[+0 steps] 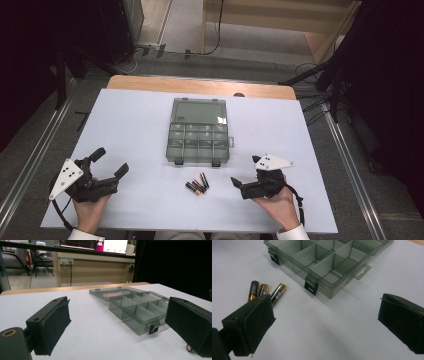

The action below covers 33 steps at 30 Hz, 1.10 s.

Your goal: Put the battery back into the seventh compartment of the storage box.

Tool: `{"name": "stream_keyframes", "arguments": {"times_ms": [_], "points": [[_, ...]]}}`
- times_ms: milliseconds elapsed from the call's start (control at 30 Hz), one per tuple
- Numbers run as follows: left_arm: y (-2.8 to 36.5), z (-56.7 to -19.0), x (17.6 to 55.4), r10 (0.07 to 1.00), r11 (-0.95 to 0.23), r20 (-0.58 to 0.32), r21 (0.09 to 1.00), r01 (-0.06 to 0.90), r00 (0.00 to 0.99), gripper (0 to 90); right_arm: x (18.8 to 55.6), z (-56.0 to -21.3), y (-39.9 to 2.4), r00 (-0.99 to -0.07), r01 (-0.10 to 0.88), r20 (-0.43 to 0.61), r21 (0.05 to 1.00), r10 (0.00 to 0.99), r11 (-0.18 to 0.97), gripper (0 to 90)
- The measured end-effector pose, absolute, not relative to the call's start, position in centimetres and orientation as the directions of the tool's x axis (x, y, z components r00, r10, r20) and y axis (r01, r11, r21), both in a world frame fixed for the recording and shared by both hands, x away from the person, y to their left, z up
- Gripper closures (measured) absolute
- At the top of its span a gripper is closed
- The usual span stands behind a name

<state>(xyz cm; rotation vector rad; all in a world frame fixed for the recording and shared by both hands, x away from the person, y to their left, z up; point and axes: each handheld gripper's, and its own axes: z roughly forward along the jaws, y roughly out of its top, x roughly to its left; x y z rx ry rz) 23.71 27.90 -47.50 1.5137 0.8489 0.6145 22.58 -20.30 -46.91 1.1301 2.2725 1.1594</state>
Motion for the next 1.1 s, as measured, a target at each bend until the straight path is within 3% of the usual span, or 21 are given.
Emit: {"name": "stream_keyframes", "arguments": {"times_ms": [800,1100], "points": [[28.0,-47.5,23.8,0.805,0.011,-0.106,0.986,0.164,0.584,5.6,24.4,-46.9,-14.2,-0.688,0.588,0.043,0.619,0.725,0.521,1.2],[28.1,-47.6,23.9,0.806,0.022,-0.119,0.985,0.172,0.579,5.6,25.3,-47.1,-11.7,-0.687,0.632,0.059,0.539,0.724,0.556,13.8]]}}
